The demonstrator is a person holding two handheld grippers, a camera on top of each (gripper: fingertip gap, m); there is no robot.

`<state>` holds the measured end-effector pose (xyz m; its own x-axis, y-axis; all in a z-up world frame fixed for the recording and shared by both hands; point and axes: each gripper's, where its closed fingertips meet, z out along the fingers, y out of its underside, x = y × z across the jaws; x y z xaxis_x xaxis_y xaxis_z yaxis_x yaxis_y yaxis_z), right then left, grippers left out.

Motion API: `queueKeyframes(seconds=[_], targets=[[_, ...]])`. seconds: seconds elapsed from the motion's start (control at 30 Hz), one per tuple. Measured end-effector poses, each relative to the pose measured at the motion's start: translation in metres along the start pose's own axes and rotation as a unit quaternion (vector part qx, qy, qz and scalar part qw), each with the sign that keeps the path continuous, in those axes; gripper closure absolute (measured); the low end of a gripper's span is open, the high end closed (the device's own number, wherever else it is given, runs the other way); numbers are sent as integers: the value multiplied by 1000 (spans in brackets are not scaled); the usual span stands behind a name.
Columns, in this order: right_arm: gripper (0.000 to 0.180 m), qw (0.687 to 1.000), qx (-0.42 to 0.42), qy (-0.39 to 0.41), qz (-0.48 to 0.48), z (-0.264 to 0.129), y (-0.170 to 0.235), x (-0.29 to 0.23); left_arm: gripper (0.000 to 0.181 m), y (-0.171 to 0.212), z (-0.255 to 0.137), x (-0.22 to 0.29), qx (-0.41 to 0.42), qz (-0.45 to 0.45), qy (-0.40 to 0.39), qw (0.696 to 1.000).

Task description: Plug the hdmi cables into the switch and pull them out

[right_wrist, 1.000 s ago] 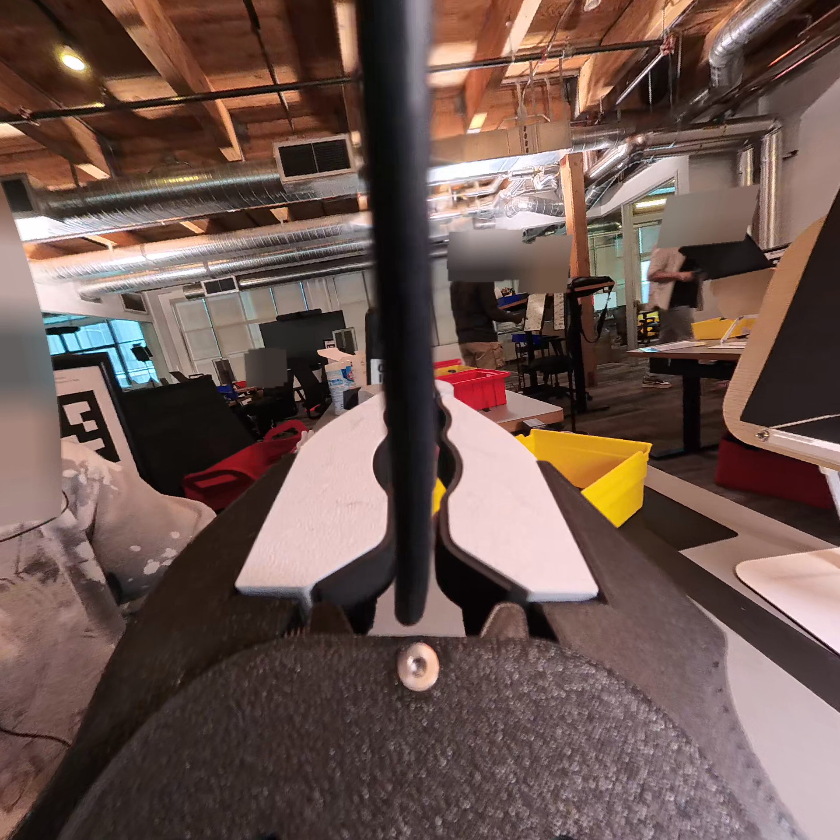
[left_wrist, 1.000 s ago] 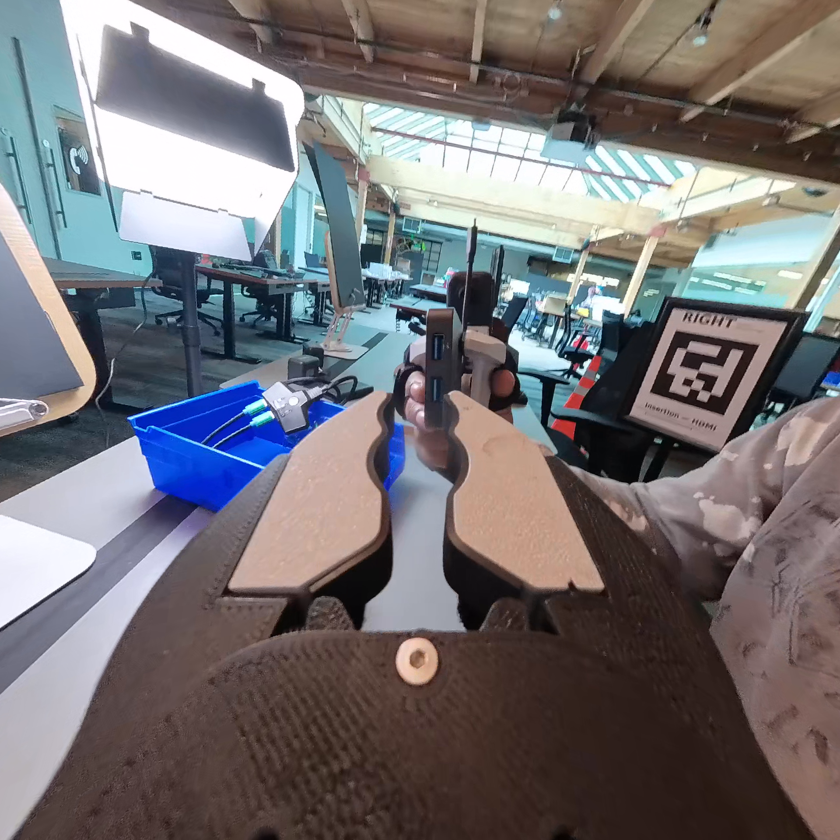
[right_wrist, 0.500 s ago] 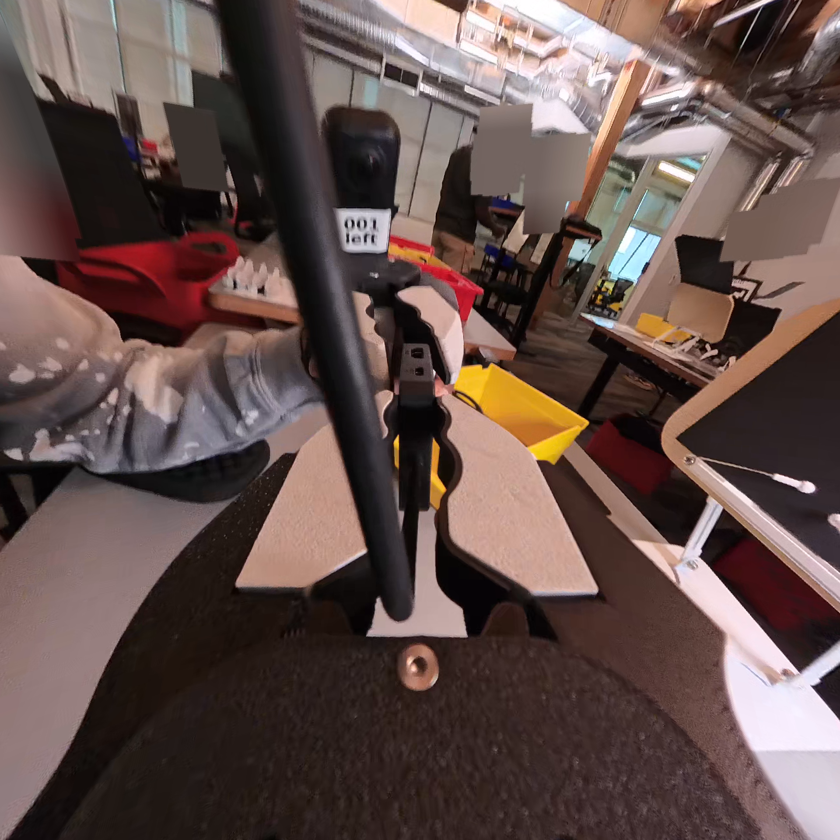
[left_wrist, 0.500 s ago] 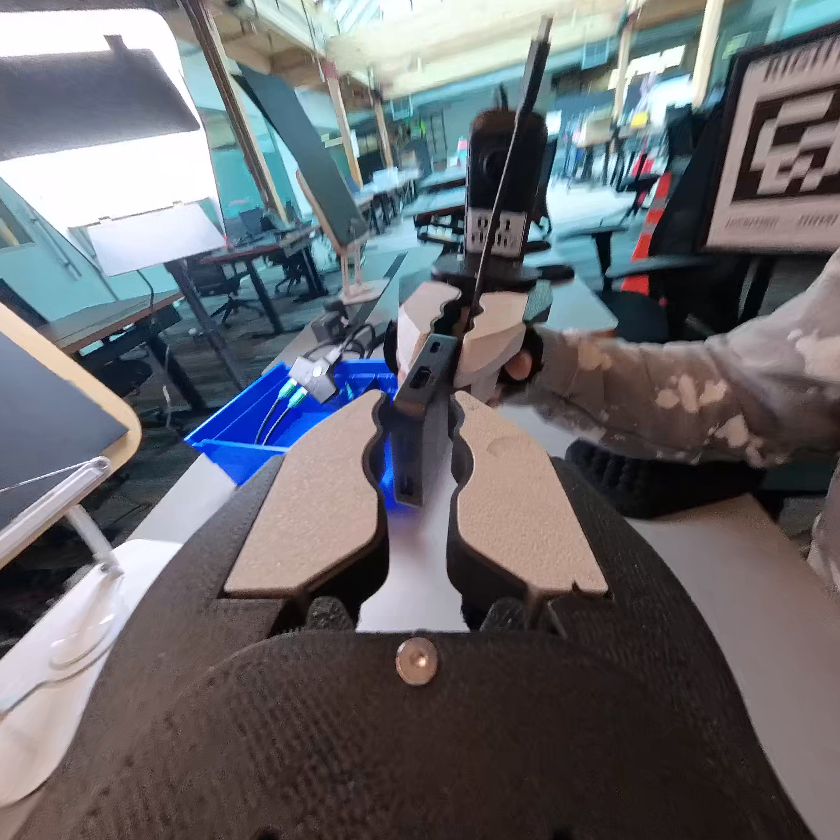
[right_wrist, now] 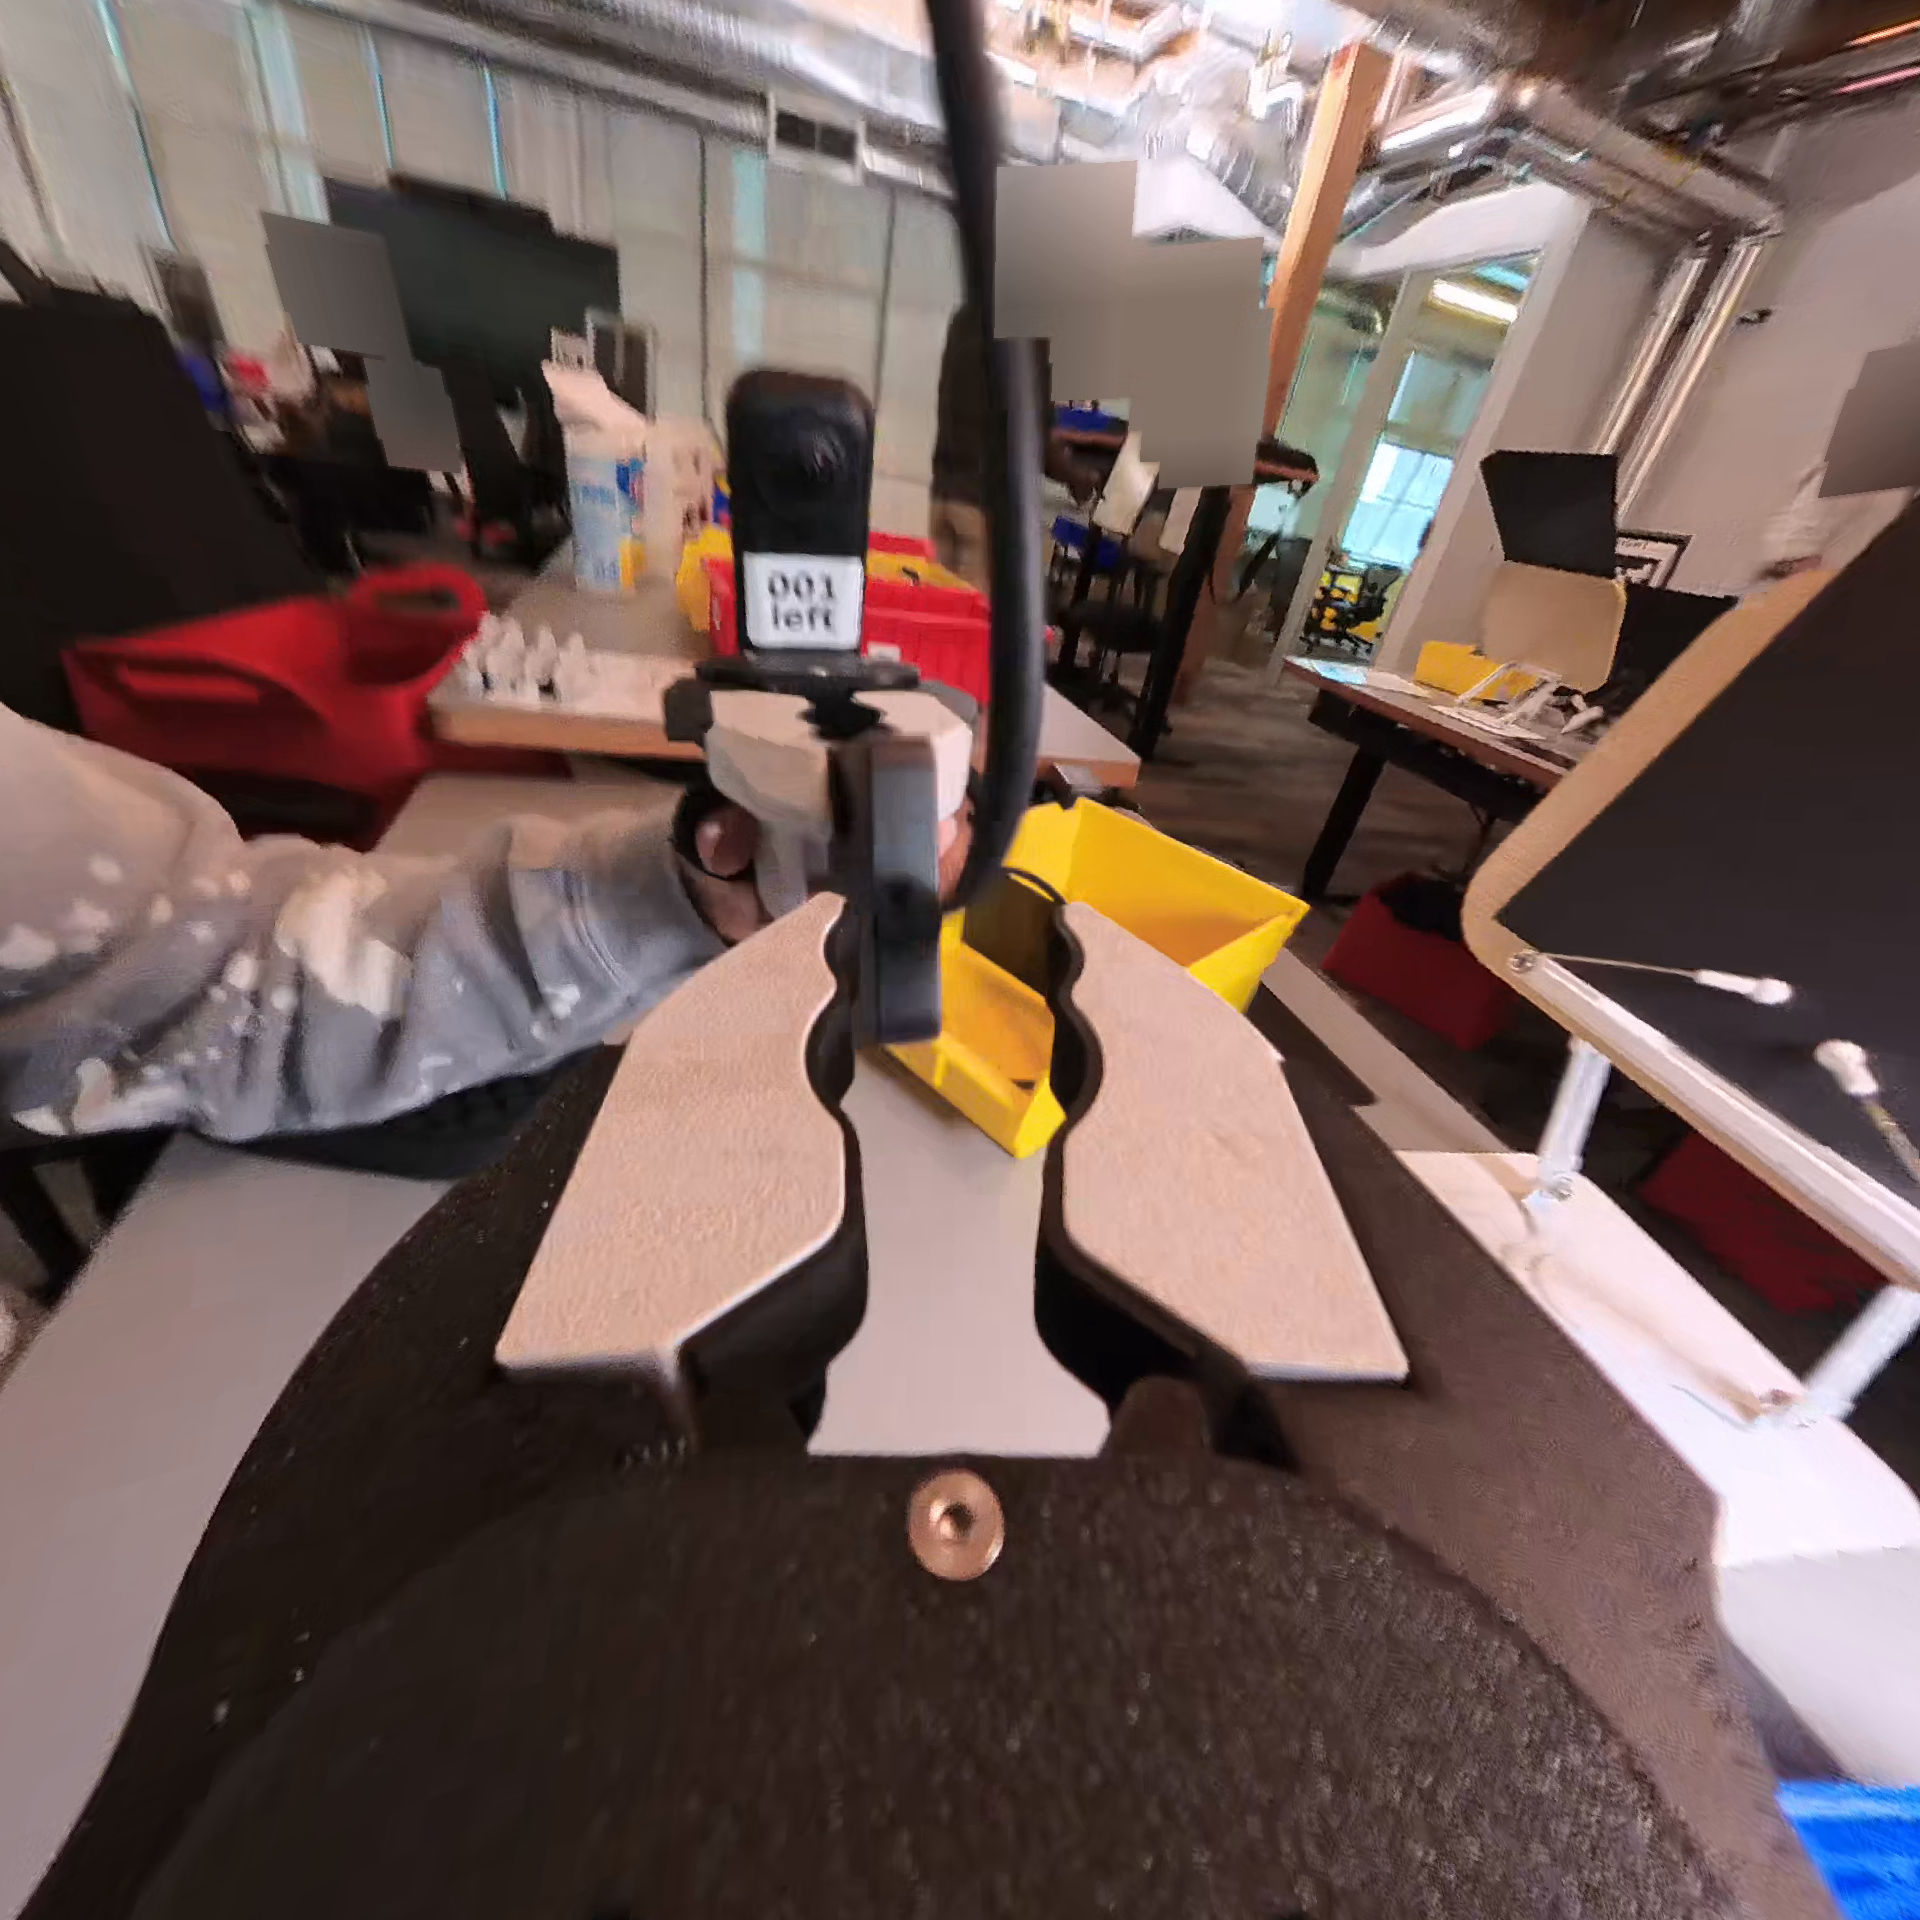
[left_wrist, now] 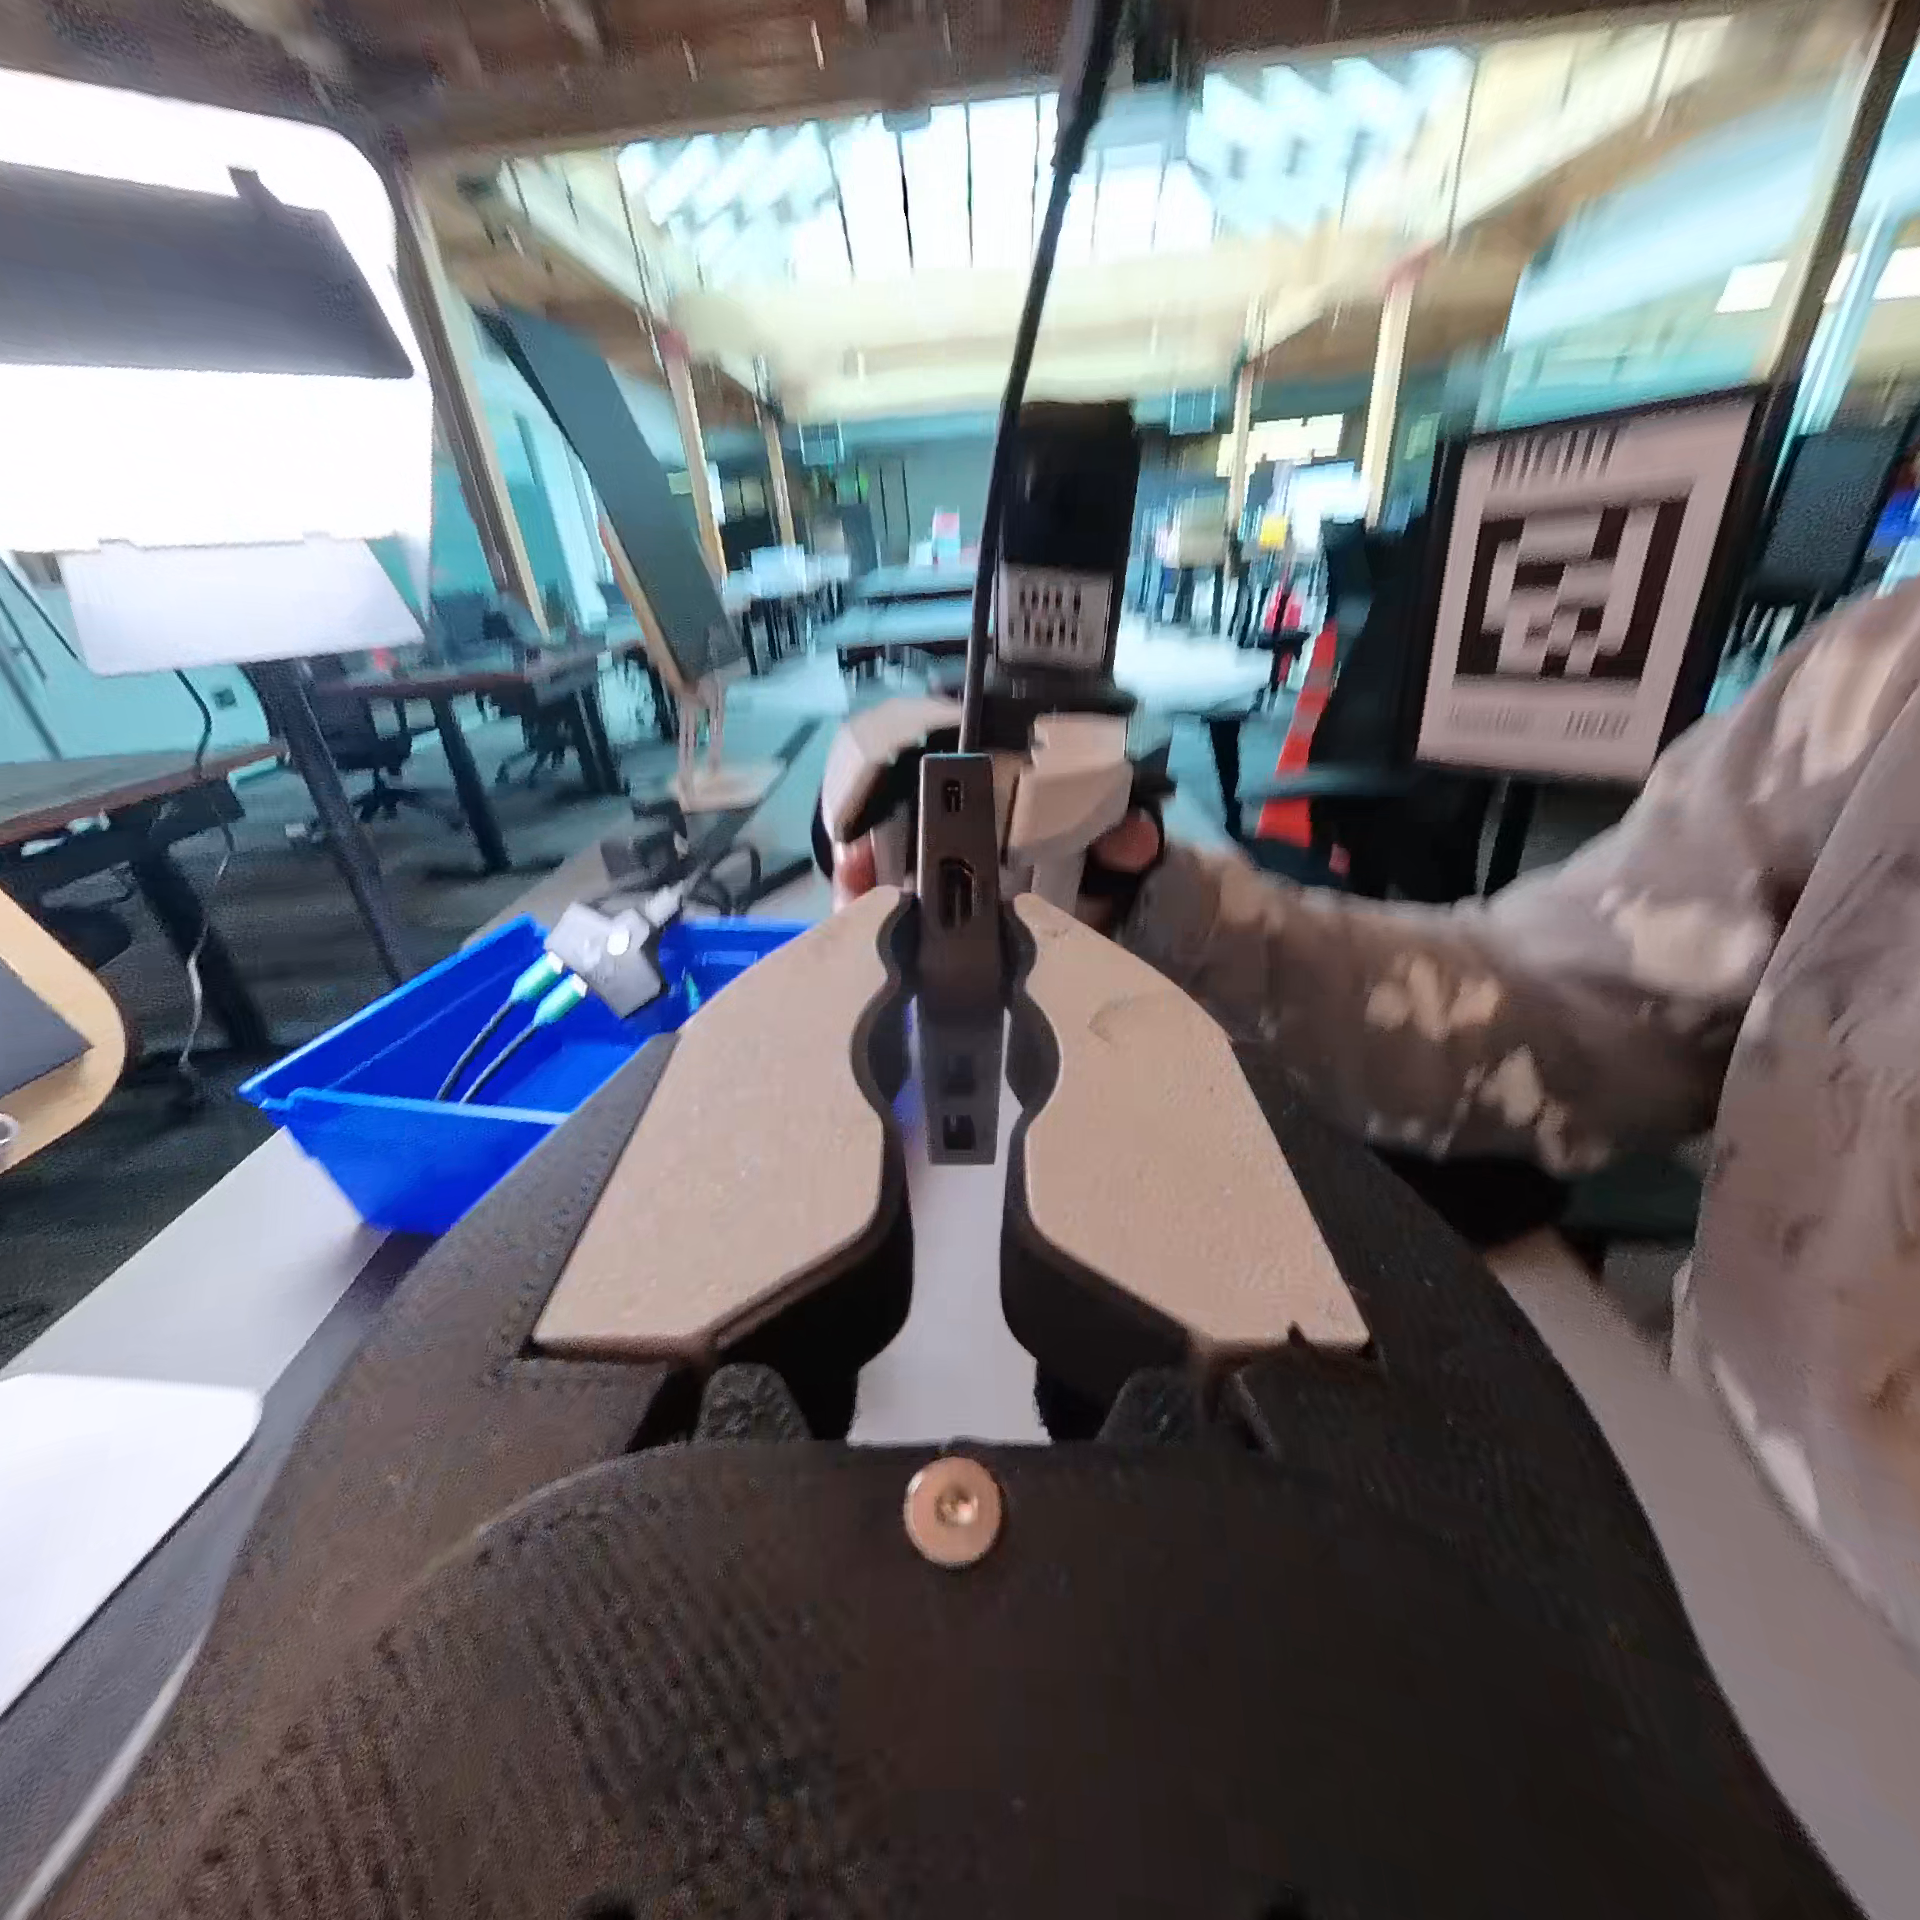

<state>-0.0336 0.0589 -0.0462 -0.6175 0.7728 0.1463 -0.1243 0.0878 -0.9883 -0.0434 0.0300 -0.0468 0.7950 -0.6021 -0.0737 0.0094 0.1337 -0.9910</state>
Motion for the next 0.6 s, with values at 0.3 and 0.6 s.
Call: queueKeyframes(seconds=[0.3, 0.6], targets=[[165, 995, 59, -50, 62, 23, -1, -14, 166, -14, 9, -3, 138, -101, 32, 985], [166, 993, -96, -56, 47, 9, 28, -16, 165, 21, 14, 0, -42, -75, 18, 996]])
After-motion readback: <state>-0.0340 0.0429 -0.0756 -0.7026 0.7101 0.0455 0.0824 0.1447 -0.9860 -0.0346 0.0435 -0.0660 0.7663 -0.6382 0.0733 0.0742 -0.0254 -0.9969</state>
